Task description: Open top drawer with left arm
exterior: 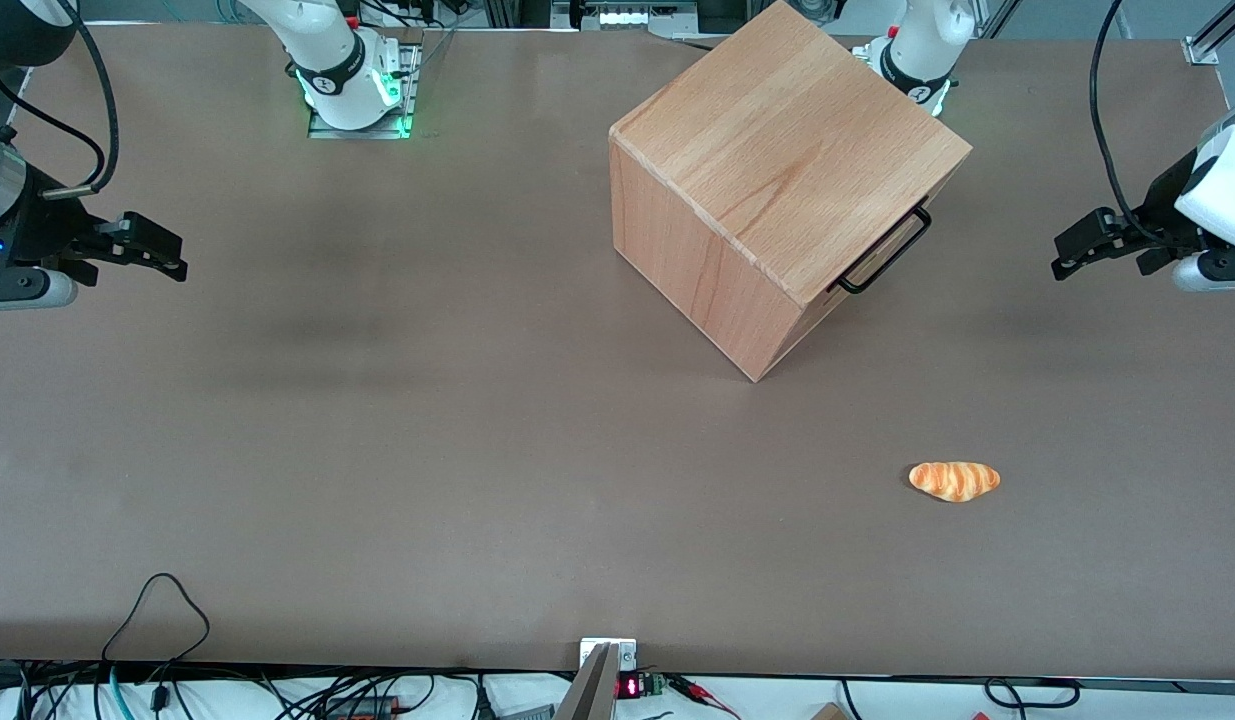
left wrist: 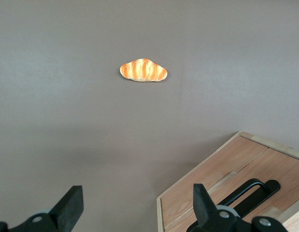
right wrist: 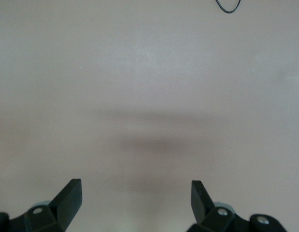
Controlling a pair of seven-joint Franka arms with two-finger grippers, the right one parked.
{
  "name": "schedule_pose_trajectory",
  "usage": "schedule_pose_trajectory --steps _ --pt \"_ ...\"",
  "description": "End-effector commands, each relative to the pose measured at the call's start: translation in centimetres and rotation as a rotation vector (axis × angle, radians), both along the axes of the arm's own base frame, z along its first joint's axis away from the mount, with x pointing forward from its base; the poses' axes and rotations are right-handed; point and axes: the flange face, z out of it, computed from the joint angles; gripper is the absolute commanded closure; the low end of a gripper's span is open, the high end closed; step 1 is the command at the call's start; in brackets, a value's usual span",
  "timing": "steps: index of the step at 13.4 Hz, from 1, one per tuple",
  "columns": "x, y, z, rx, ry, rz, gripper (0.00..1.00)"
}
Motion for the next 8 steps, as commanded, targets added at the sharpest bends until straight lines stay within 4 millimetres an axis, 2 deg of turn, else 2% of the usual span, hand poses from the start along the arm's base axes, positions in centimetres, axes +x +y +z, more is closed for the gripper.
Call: schedule_pose_trajectory --steps 1,6,8 --pt "-0.3 0.5 0.1 0.021 0.035 -0.012 0.00" --pt "-0.2 0.1 -0.2 0.043 0.041 -0.007 0.00" --pt "-0.2 0.0 -1.2 0.031 0.052 -0.019 0.00"
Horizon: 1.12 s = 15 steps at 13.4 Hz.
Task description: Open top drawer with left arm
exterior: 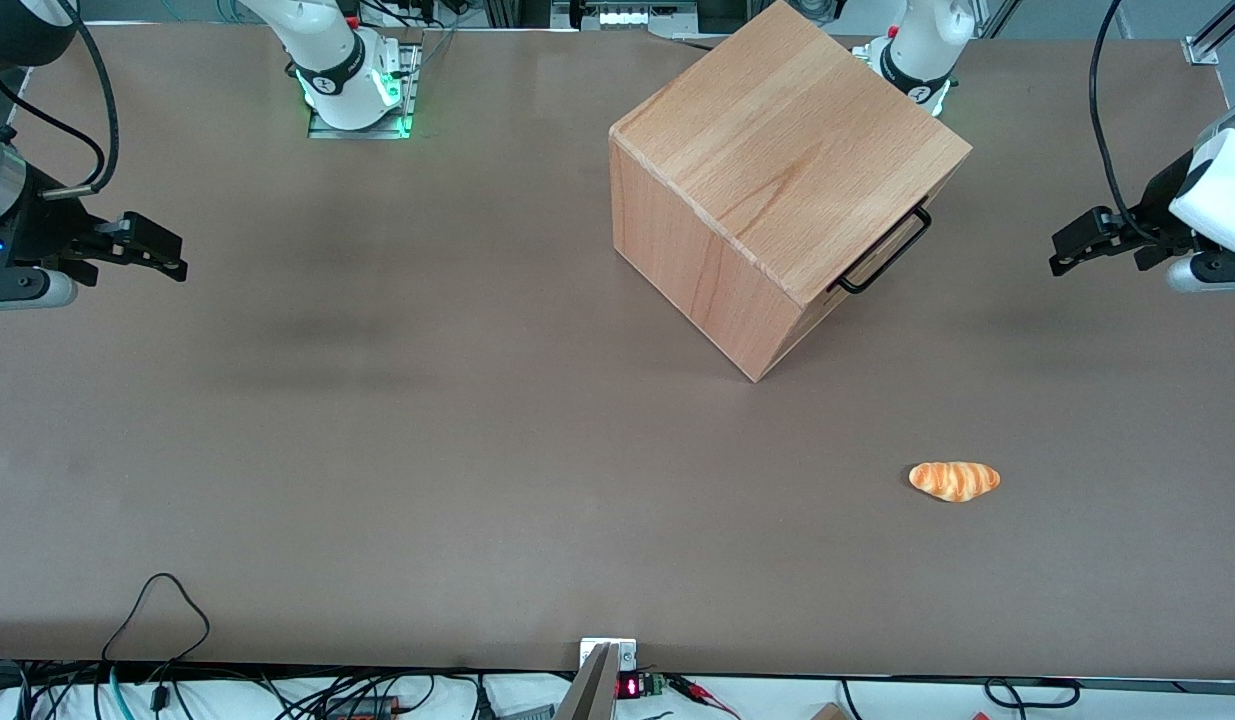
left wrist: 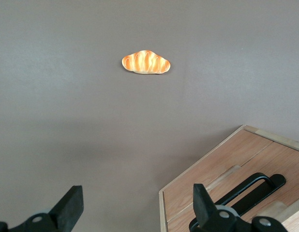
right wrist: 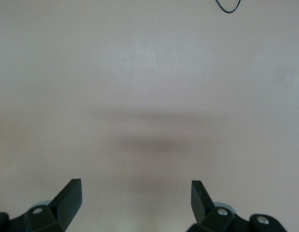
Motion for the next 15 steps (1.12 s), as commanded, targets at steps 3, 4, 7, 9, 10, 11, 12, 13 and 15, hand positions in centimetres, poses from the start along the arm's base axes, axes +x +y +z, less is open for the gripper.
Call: schedule_pose_trajectory --steps 3,4,7,9,10,11,12,13,15 --pt "0.5 -0.6 -4.2 0.001 0.047 -0.022 0.00" --pt "0.4 -0.9 -5.5 -0.016 0.069 -0.023 0.00" --pt "-0.1 -1.8 -9.6 -0.075 0.093 -0.141 0.00" --pt "-1.0 -2.2 -11.9 -0.124 0.132 -0.226 0.00" --pt "-1.6 -2.6 -13.1 -0.160 0.155 -0.229 0.00" --pt "-2.1 -3.2 -13.9 -0.194 0.171 -0.223 0.00" --pt "-2.4 -3.8 -14.4 -0.203 0.183 -0.231 0.00" --pt "-2.7 -4.7 -14.7 -0.203 0.192 -0.246 0.00" --pt "-3.3 -6.5 -15.0 -0.201 0.201 -0.280 0.00"
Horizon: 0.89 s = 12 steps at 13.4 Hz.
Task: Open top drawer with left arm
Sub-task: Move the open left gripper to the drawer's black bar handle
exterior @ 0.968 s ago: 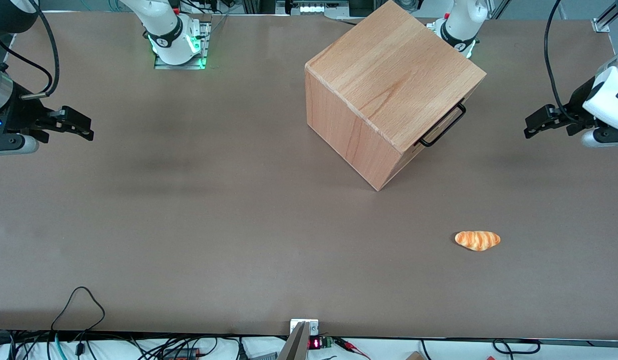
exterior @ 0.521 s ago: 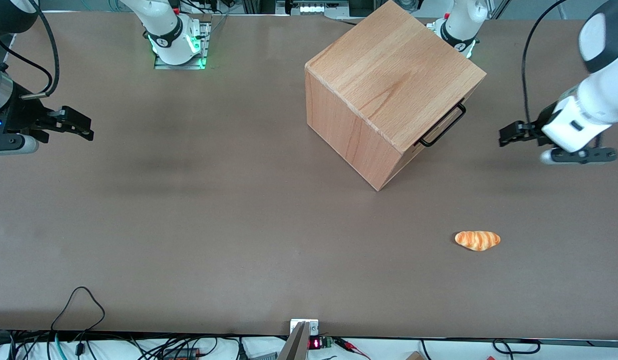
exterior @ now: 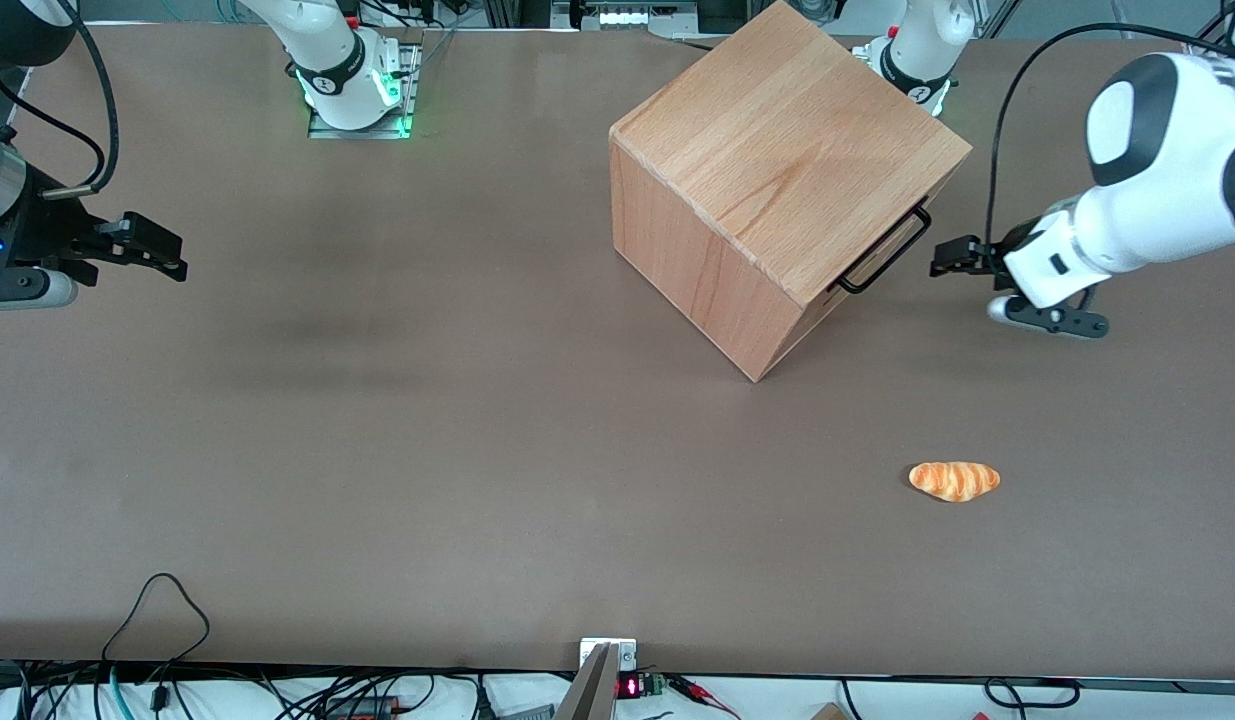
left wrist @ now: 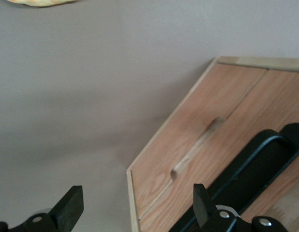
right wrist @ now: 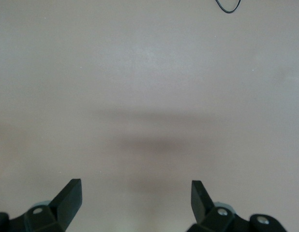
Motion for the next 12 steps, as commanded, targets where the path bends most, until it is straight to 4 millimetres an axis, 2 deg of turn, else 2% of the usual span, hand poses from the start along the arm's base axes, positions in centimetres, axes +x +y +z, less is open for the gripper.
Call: schedule_pose_trajectory --steps 1,8,12 --pt "-1.3 -2.1 0.0 -0.023 -0.009 -0.051 0.00" --pt "-2.0 -2.5 -1.4 -0.070 -0.046 -0.235 0.00" --pt "-2.2 -2.7 -0.9 -0.096 -0.060 -0.288 0.00"
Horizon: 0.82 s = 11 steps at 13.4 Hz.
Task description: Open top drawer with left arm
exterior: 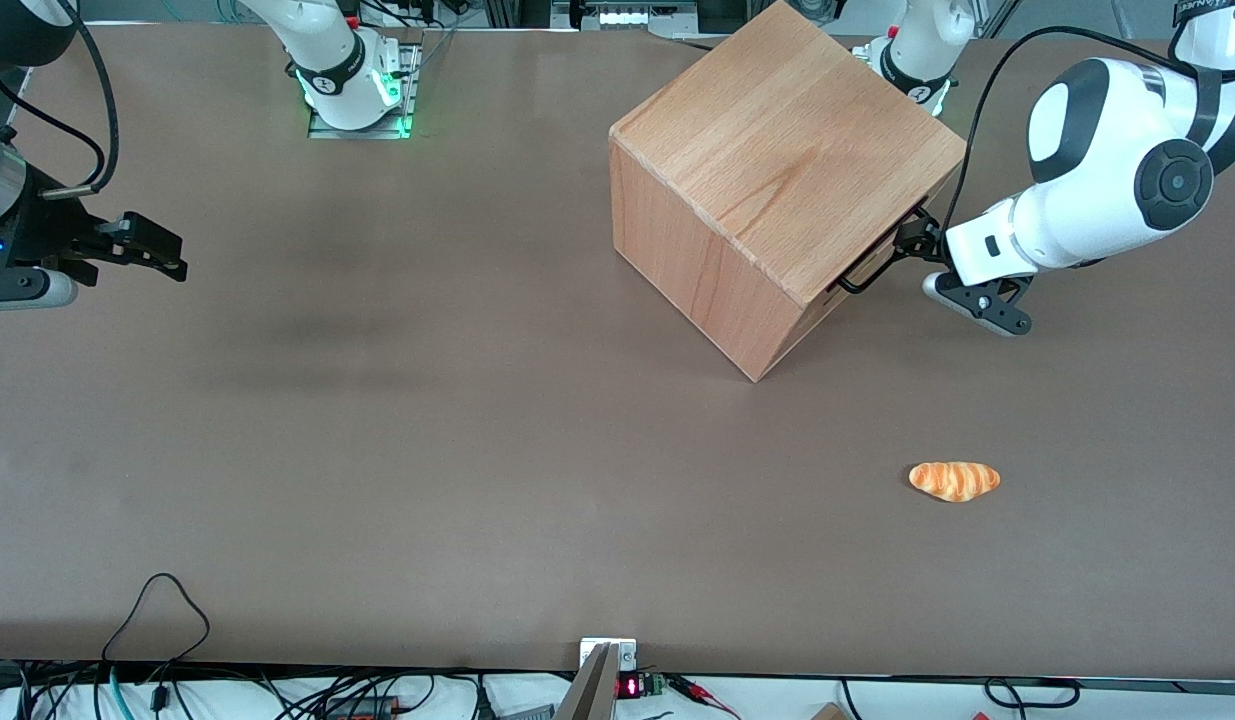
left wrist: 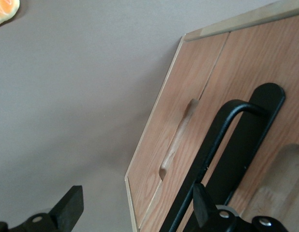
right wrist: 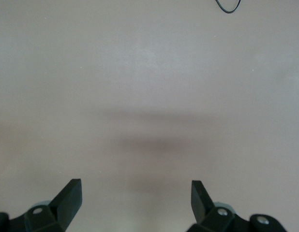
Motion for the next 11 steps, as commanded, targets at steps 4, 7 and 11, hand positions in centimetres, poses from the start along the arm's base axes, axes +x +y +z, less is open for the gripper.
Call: schedule_pose_trajectory --steps 4,7,11 --pt "-0.94 -0.08 0.74 -0.077 -0.041 -0.122 0.00" --pt "-0.94 -0.18 0.67 -0.095 -0.050 -0.186 0.00" --pt "-1.03 -0.55 0.44 -0.119 -0.053 -0.215 0.00"
